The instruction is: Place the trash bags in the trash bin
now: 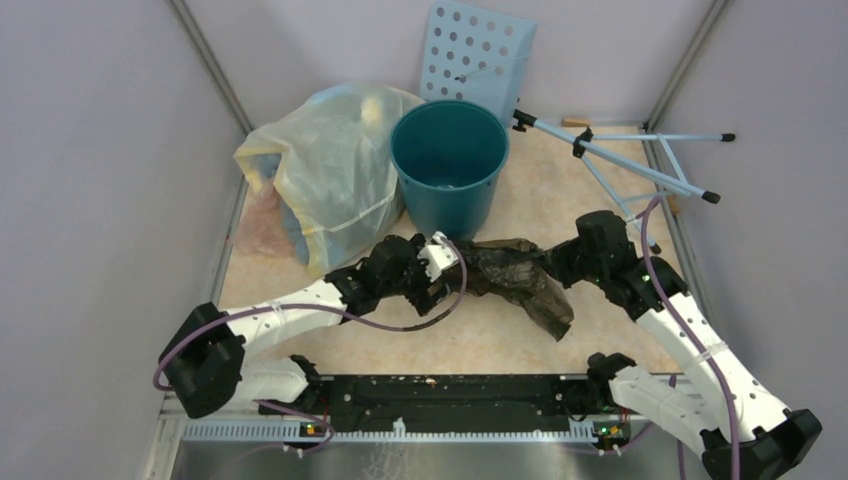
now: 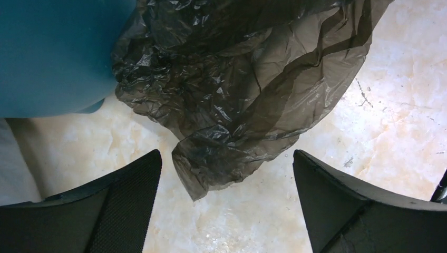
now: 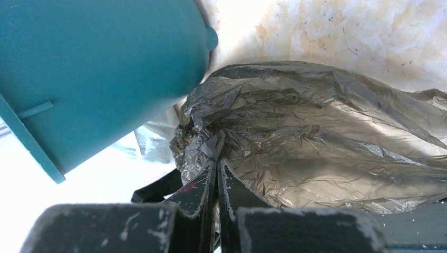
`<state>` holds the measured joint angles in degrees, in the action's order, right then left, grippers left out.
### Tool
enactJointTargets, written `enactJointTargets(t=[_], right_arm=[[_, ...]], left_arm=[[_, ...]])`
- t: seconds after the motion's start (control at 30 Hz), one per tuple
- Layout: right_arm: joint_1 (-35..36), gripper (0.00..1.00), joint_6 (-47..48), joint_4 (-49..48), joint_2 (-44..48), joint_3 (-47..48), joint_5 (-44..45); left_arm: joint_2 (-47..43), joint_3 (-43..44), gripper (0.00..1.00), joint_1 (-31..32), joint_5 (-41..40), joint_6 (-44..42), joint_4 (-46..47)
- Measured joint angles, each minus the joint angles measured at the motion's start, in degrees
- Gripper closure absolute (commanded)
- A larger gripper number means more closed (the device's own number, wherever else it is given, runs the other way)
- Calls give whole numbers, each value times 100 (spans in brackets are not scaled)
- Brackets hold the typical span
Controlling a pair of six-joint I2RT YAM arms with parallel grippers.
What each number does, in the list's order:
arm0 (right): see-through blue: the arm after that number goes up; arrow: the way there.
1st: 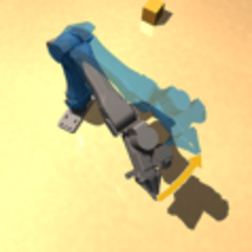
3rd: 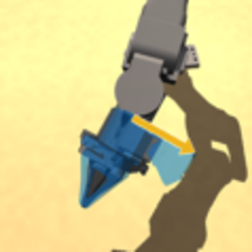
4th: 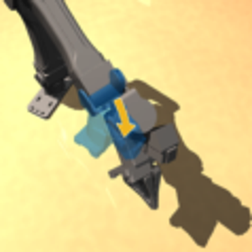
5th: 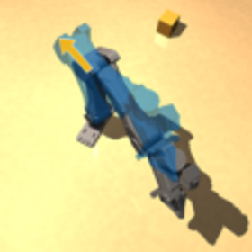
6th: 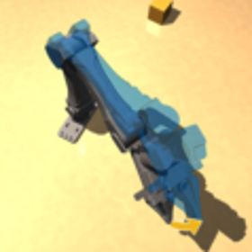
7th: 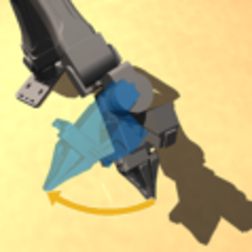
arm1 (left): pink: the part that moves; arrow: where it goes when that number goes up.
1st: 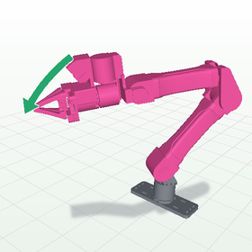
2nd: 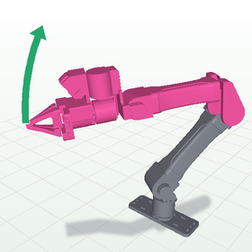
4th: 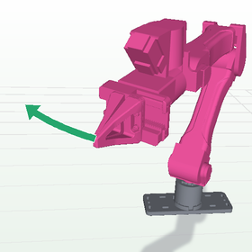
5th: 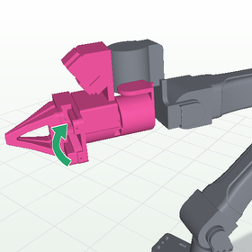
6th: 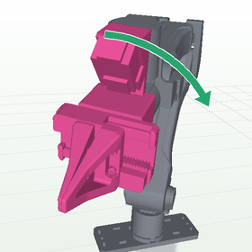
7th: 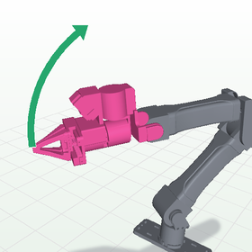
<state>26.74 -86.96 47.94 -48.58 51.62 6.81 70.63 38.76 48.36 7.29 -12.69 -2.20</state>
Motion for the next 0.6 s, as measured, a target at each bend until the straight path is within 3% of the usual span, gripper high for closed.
enactJointTargets(t=[0.07, 0.2, 0.33, 0.6], right_arm=[[0, 100, 24, -22, 13, -24, -4], [0, 100, 42, -15, 13, -26, 7], [0, 100, 96, 13, -35, -17, 188], [-350, 100, 713, 391, -466, 448, 981]], left_arm=[[173, 0, 17, -37, 46, -109, 87], [472, 81, 63, -92, 437, -284, 37], [538, 146, 100, -94, 944, -402, -33], [-669, 13, 100, -96, 1272, -160, -433]])
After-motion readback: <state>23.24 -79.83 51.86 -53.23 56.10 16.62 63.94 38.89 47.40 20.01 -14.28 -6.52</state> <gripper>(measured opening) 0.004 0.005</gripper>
